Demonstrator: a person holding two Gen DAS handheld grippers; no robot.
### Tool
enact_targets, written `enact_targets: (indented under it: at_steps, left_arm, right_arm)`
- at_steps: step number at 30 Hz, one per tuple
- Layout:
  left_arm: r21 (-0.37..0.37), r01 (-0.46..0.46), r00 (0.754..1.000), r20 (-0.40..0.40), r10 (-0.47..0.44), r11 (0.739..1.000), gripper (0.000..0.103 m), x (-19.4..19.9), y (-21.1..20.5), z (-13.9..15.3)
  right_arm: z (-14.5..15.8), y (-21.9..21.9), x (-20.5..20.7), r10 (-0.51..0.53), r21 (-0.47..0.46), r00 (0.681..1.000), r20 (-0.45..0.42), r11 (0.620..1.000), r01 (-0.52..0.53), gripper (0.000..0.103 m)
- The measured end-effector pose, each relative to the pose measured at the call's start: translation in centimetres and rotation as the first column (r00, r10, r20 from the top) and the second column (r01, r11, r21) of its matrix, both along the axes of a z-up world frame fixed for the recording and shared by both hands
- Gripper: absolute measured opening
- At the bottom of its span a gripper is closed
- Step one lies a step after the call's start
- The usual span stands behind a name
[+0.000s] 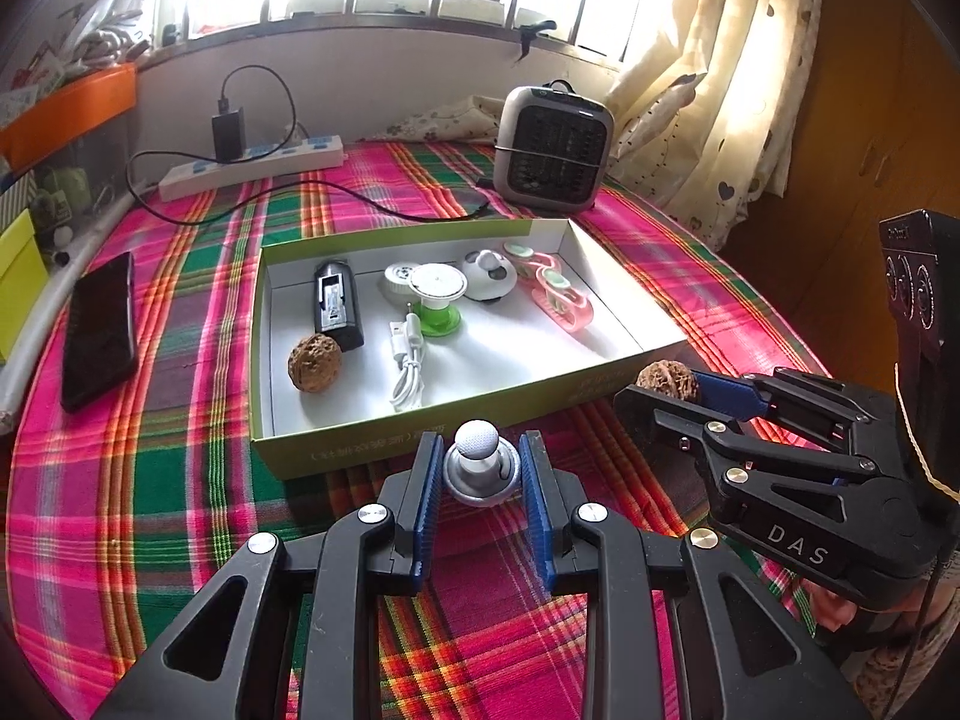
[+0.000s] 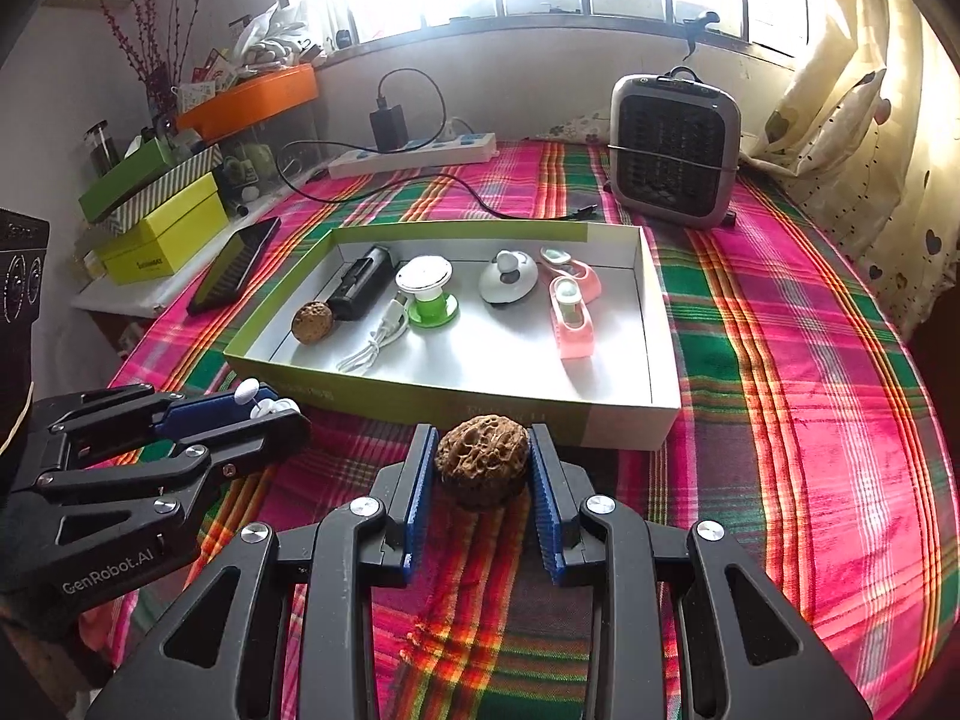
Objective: Organize objects
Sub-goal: 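Carry the white stand with the left tool while the right tool carries the walnut into the box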
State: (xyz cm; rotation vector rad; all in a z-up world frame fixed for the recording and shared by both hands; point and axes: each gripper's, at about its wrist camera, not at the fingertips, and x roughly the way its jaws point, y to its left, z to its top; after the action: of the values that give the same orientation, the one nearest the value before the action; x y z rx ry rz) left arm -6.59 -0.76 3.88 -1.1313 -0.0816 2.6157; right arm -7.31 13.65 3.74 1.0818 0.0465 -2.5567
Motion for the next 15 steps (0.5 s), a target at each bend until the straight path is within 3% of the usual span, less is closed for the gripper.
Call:
enact_targets:
  at_steps: [15]
  left_arm:
    - [0.013, 0.005, 1.000, -0.023, -0.005, 1.000, 0.024, -2.1, 0.0, 1.3]
  right_arm:
    - [1.3, -0.3, -2.3, 0.014, 0.011, 1.000, -0.014, 1.000, -0.014, 0.031]
